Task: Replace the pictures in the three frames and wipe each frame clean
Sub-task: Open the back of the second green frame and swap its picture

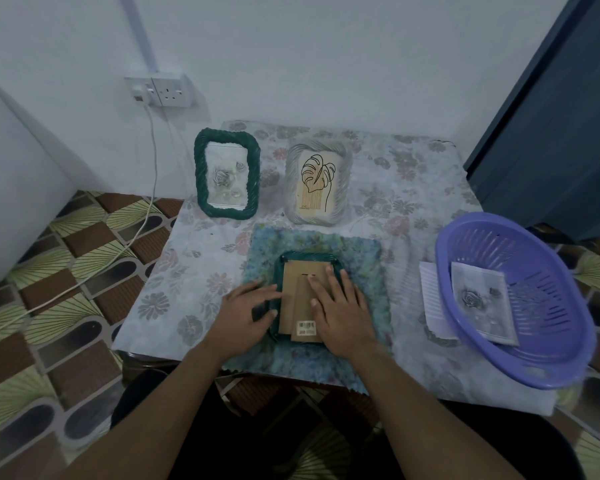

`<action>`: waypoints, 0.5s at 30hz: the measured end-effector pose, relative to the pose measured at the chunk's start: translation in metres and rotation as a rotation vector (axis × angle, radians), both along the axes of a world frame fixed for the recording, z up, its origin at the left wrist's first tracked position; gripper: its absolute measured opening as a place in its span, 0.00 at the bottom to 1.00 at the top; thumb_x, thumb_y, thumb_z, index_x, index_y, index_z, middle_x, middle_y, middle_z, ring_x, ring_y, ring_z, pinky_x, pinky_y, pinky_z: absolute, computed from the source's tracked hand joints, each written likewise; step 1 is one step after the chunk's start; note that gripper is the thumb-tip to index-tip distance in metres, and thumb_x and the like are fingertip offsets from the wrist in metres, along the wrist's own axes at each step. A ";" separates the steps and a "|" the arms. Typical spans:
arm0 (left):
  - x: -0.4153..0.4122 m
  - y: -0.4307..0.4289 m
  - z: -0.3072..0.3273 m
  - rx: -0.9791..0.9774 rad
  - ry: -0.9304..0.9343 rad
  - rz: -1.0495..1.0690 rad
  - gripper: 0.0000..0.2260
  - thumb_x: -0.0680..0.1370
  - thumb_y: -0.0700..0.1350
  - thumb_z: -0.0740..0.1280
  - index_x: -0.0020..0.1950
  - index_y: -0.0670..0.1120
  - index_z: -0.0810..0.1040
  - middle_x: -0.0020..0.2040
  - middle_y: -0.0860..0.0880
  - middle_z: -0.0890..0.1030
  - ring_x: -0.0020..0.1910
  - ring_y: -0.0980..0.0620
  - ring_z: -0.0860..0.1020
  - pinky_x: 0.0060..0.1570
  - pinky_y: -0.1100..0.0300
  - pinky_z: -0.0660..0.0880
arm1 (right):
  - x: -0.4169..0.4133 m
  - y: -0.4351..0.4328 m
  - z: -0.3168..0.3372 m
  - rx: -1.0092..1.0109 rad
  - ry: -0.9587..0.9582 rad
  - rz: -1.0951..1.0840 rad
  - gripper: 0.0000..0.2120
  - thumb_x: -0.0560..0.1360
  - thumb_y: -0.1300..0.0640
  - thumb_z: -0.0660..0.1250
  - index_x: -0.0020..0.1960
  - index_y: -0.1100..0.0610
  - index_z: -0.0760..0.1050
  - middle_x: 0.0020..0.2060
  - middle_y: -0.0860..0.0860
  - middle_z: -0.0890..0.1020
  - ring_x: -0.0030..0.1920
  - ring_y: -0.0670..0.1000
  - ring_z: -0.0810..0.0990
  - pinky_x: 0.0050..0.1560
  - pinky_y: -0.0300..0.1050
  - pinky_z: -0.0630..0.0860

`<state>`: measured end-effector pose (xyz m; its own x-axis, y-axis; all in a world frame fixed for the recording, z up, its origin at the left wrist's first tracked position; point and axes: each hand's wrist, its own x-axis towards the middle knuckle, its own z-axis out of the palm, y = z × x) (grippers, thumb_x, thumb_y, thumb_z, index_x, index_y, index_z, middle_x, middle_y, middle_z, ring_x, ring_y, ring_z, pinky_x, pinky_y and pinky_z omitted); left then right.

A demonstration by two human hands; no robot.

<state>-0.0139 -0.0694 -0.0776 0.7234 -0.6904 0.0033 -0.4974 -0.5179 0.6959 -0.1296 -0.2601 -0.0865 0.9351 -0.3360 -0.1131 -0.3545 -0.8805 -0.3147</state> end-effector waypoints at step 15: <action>-0.003 0.012 0.009 0.278 -0.271 -0.250 0.38 0.66 0.80 0.44 0.56 0.62 0.83 0.67 0.70 0.69 0.77 0.58 0.53 0.69 0.53 0.49 | 0.001 0.002 0.002 -0.010 0.024 -0.010 0.34 0.75 0.38 0.29 0.80 0.40 0.44 0.81 0.47 0.41 0.80 0.52 0.37 0.78 0.53 0.39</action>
